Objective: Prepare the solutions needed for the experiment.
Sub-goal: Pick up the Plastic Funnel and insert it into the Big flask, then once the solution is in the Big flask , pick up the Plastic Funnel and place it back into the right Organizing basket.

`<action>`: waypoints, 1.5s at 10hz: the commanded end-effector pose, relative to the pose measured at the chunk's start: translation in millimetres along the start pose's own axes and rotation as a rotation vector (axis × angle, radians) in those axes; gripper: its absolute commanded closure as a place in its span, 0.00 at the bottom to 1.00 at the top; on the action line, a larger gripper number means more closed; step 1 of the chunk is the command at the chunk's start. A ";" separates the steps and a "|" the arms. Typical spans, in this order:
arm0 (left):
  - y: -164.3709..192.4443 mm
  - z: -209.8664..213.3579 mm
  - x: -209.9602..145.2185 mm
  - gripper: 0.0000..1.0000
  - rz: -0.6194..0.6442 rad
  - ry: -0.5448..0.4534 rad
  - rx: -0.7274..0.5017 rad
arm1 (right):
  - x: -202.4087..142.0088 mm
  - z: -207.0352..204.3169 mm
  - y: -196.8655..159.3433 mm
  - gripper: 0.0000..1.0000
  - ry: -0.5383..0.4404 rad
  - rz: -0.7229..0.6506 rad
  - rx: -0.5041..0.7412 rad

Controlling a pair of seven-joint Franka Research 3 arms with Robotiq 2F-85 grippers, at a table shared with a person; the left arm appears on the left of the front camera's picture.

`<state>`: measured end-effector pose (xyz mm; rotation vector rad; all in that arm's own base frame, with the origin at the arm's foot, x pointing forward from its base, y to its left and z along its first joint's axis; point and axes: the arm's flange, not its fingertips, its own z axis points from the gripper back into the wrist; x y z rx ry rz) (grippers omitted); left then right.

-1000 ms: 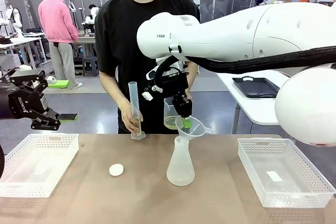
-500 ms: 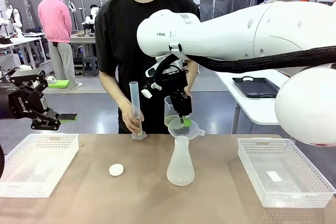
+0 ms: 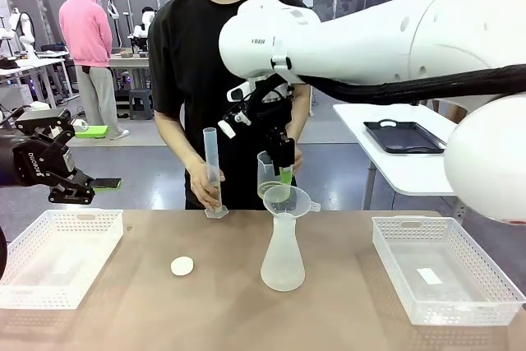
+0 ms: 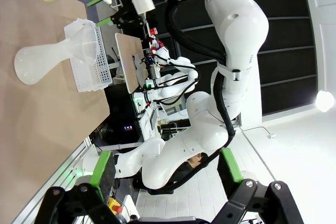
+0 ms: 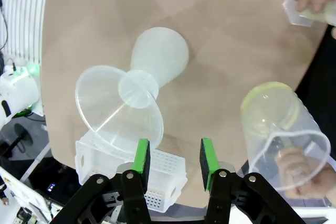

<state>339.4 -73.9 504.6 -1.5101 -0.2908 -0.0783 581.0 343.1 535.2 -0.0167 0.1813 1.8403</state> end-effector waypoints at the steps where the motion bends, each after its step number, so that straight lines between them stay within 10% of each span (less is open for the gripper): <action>1: -3.2 -2.5 0.3 0.00 0.004 -0.007 -0.024 | -13.7 -0.8 34.1 0.50 -0.047 -0.031 -0.041; 15: -3.2 -2.5 0.3 0.00 0.004 -0.007 -0.024 | -7.4 5.2 9.7 0.50 -0.029 -0.011 -0.025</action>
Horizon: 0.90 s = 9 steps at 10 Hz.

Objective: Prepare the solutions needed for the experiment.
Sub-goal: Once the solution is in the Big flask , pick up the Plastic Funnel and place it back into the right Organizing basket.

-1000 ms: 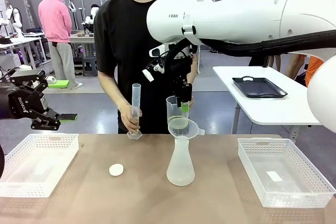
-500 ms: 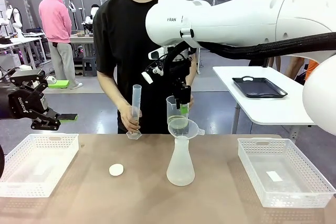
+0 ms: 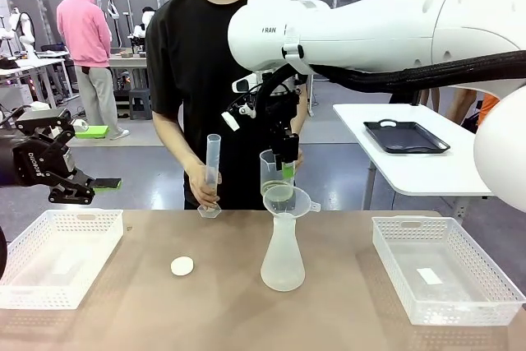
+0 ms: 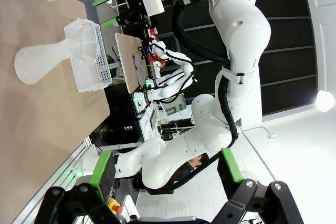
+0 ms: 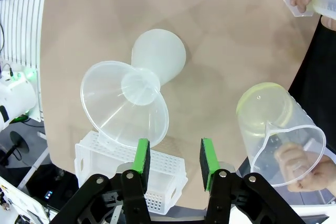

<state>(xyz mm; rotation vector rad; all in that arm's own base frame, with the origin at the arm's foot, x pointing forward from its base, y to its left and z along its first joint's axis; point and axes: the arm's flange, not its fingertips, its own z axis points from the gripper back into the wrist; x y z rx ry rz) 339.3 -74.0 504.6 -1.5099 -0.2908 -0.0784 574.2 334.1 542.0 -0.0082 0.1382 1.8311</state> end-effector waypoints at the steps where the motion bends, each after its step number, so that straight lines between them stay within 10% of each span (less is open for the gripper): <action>1: -3.2 -2.4 0.4 0.00 0.004 -0.007 -0.024 | -15.3 5.3 21.0 0.50 -0.032 -0.082 -0.040; 4: -3.2 -2.4 0.4 0.00 0.004 -0.007 -0.024 | -52.4 25.2 85.4 0.50 -0.096 -0.237 -0.161; 9: -3.2 -2.4 0.4 0.00 0.004 -0.007 -0.024 | -106.5 18.4 172.1 0.50 -0.226 -0.919 0.012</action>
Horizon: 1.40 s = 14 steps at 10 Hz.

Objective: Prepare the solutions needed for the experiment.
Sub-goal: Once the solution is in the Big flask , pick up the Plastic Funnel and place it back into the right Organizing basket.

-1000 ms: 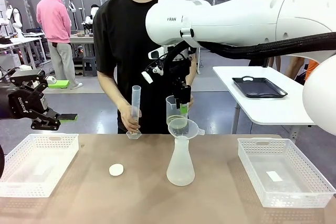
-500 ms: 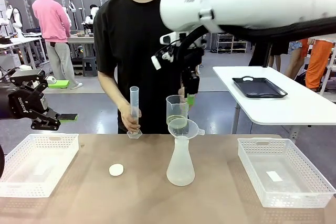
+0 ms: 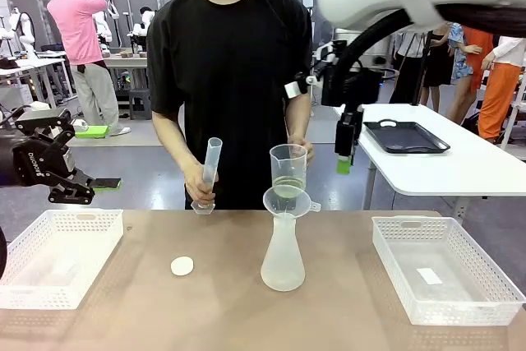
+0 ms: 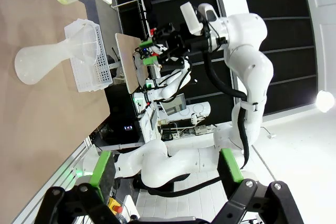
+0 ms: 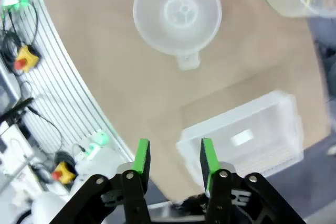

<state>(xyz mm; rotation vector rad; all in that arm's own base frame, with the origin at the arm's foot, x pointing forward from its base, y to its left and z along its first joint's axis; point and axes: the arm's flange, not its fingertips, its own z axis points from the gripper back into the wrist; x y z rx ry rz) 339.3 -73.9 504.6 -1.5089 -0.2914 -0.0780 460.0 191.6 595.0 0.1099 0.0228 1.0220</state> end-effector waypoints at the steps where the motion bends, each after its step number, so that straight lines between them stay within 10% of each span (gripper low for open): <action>1: -3.2 -2.5 0.4 0.00 0.004 -0.007 -0.025 | -19.8 -14.6 19.0 0.50 -0.061 -0.143 -0.030; 7: -3.2 -2.5 0.4 0.00 0.004 -0.007 -0.025 | -18.1 -8.1 10.5 0.50 -0.024 -0.113 -0.017; 10: -3.2 -2.5 0.4 0.00 0.004 -0.007 -0.025 | -81.2 -16.4 0.6 0.50 -0.236 -0.769 0.141; 14: -3.2 -2.5 0.4 0.00 0.004 -0.007 -0.025 | -178.9 -29.4 -8.6 0.50 -0.594 -1.242 0.271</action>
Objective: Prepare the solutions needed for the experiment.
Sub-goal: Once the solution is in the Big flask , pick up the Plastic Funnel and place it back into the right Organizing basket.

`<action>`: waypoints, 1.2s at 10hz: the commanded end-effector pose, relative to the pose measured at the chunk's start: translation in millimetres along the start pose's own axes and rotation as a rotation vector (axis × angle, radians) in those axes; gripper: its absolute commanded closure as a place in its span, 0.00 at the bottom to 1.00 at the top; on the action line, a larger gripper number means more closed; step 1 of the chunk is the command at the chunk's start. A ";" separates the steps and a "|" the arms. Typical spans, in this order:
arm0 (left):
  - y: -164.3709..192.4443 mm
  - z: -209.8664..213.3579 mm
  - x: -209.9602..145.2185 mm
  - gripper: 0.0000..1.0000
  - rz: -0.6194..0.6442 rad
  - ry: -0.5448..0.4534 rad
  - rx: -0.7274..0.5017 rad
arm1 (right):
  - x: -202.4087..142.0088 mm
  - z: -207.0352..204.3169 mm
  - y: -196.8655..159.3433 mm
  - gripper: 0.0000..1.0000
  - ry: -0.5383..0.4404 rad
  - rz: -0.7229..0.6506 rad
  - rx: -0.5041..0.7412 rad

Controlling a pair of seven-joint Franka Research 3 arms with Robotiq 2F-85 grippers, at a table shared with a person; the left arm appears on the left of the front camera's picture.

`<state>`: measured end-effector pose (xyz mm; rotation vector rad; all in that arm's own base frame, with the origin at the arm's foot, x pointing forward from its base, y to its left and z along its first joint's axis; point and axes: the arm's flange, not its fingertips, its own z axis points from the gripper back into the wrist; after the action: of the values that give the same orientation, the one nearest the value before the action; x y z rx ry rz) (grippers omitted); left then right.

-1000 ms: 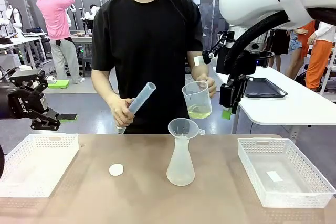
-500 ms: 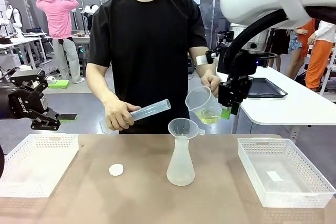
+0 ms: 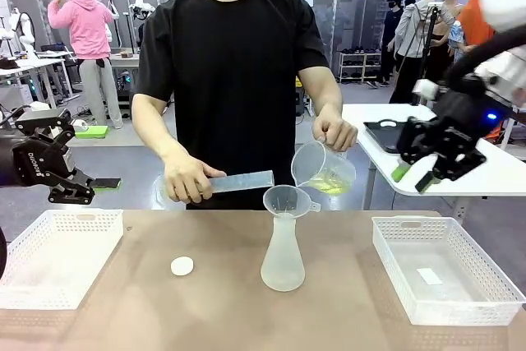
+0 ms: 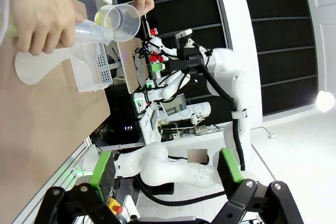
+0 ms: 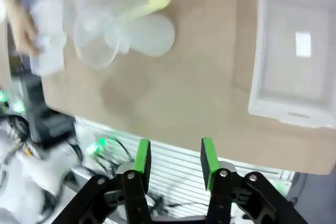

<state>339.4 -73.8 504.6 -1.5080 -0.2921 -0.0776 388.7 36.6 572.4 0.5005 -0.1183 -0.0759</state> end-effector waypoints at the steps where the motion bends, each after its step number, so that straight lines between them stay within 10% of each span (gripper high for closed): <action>1: -3.2 -2.6 0.3 0.00 0.004 -0.006 -0.026 | -28.4 -8.0 -24.7 0.50 -0.283 -0.248 0.101; 5: -3.2 -2.6 0.3 0.00 0.004 -0.006 -0.026 | -60.0 -21.7 -71.8 0.50 -0.475 -0.458 0.397; 12: -3.2 -2.6 0.3 0.00 0.004 -0.006 -0.026 | -28.4 -42.4 -84.8 0.50 -0.275 -0.281 0.720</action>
<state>339.3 -73.7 504.7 -1.5082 -0.2920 -0.0780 350.5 -5.5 502.8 1.1442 -0.3848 -0.4589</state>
